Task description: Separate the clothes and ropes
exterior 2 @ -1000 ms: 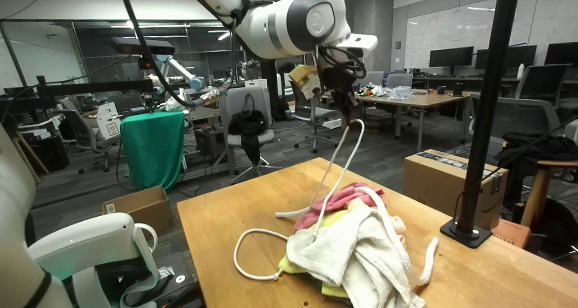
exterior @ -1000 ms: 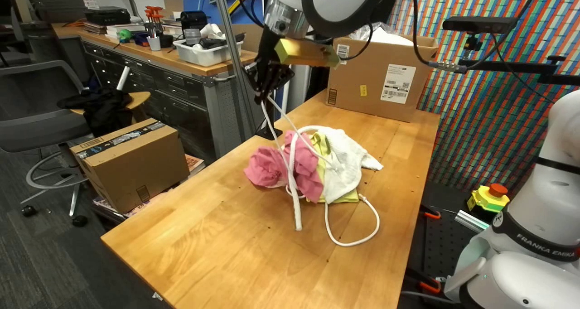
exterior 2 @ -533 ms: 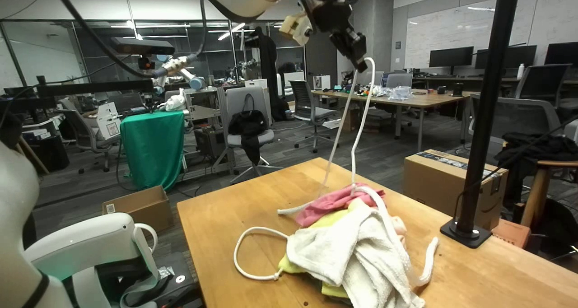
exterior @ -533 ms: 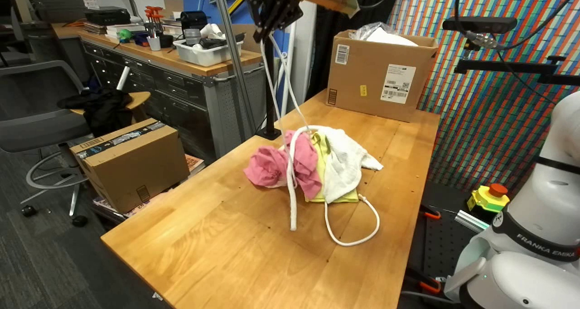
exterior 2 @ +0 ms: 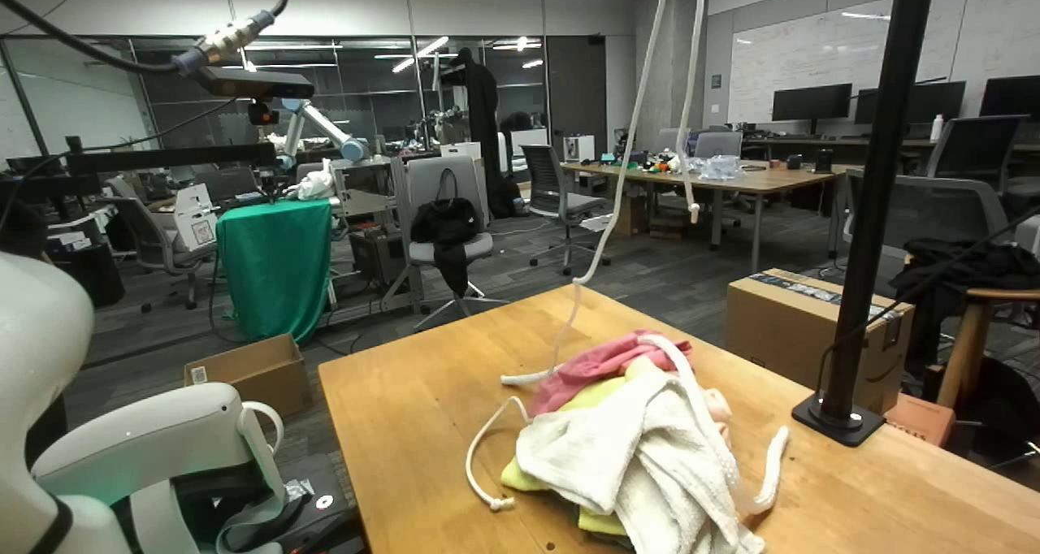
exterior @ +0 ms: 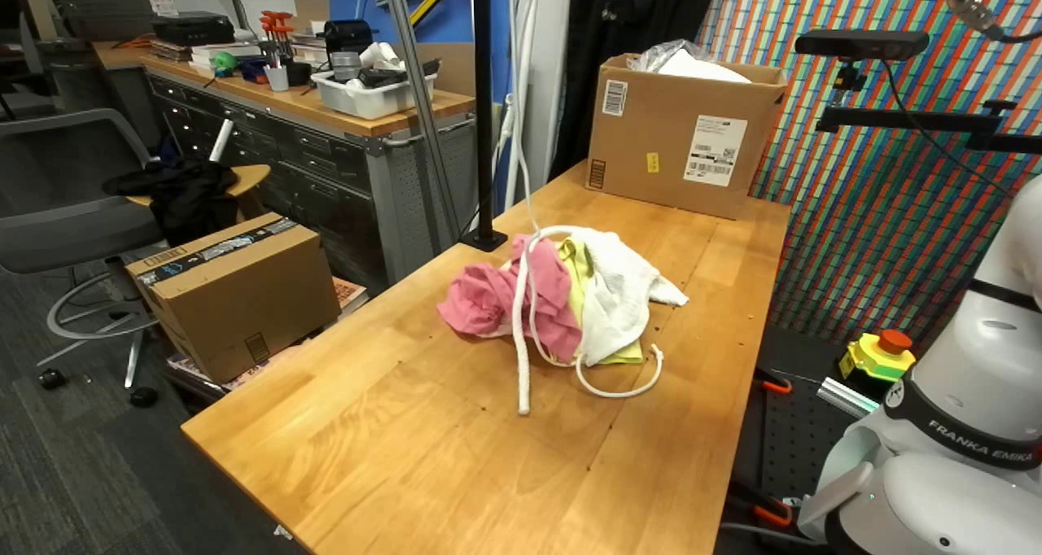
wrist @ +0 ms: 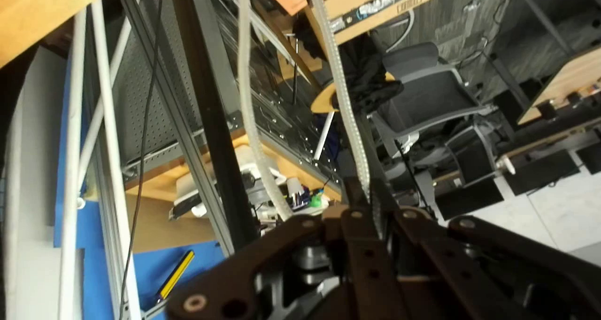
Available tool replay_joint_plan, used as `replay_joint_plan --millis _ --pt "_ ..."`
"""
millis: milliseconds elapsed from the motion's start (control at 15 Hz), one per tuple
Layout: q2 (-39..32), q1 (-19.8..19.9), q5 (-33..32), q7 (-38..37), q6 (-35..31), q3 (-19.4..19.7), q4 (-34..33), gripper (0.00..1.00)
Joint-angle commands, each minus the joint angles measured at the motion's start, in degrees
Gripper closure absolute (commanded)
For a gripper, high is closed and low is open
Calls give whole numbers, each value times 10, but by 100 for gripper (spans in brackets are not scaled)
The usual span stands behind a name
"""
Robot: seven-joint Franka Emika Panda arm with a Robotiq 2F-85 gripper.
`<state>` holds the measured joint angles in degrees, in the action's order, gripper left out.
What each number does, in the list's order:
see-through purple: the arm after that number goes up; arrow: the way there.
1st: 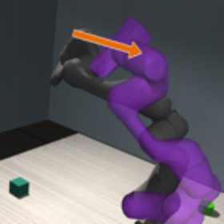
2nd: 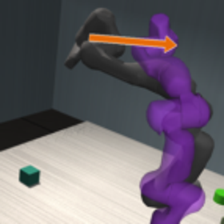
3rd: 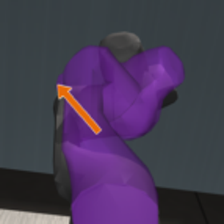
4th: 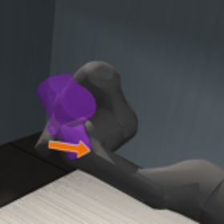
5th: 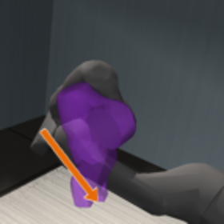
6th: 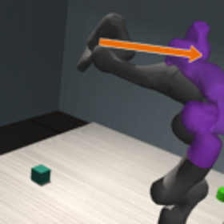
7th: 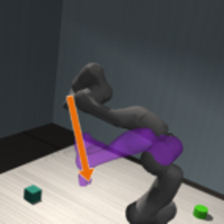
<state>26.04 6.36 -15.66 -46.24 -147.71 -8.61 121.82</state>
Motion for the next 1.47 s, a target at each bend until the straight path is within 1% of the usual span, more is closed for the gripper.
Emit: replay_joint_plan --millis 0,467,533,800,1067,1400 --pt "45 52 -12 -43 -2 -28 -22 91" --pt "113 136 -21 -120 8 -75 -74 91" --pt "118 145 -19 -128 13 -77 -88 91" --pt "152 198 -26 -194 2 -93 -109 91" --pt "165 245 -32 -240 2 -97 -131 91" --pt "177 336 -77 -325 0 -114 -144 92"
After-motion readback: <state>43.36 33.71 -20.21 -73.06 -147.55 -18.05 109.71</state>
